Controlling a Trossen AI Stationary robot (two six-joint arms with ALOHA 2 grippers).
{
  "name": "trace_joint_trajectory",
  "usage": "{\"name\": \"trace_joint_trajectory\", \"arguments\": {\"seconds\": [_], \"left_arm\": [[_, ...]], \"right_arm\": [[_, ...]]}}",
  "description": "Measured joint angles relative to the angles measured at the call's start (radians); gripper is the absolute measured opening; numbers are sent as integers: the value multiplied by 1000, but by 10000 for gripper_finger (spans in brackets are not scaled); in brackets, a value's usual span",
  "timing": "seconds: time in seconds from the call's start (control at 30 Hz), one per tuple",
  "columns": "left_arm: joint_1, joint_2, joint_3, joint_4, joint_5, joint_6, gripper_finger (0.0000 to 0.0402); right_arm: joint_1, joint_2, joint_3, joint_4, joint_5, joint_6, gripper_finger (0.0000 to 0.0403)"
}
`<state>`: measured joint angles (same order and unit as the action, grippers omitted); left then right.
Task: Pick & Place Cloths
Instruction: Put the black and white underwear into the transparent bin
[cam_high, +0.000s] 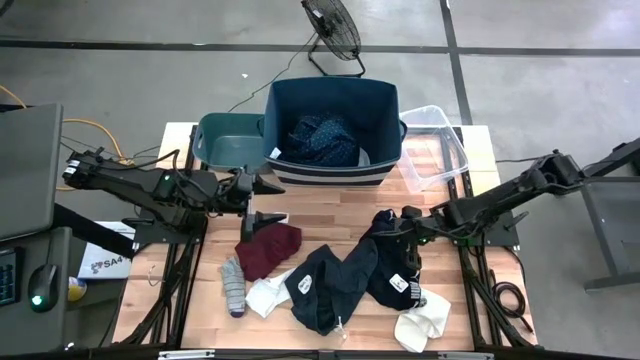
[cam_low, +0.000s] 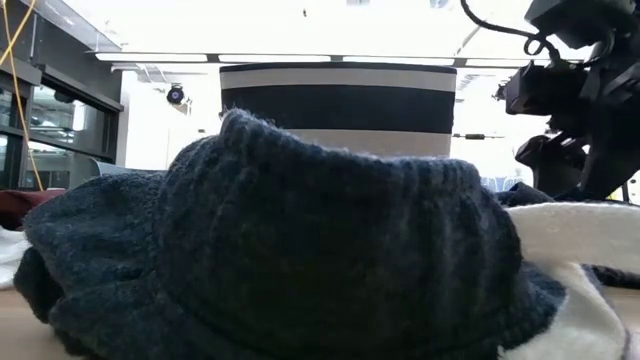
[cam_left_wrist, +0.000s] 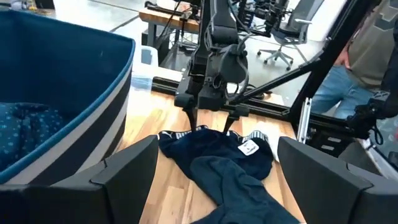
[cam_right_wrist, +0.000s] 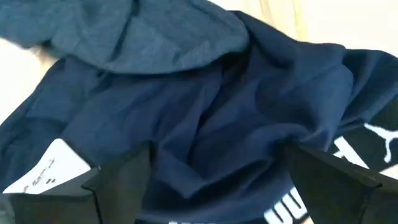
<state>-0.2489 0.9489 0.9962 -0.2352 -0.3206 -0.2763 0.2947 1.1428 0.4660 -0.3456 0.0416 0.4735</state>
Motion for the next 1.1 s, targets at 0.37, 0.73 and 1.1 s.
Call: {"name": "trace_joint_trajectory", "arguments": {"seconds": [0.37,0.73,1.1], "left_arm": [[0,-32,0,-2,0,28,324],[0,-31,0,-8,-1,12,324],[0,-33,0,-59,-44,-21,324]], "right_arm": [[-1,103,0,74,-15,-17,353],[-3,109,0,81,42,-192,353],[-3,109,0,2,27,-207,333]]}}
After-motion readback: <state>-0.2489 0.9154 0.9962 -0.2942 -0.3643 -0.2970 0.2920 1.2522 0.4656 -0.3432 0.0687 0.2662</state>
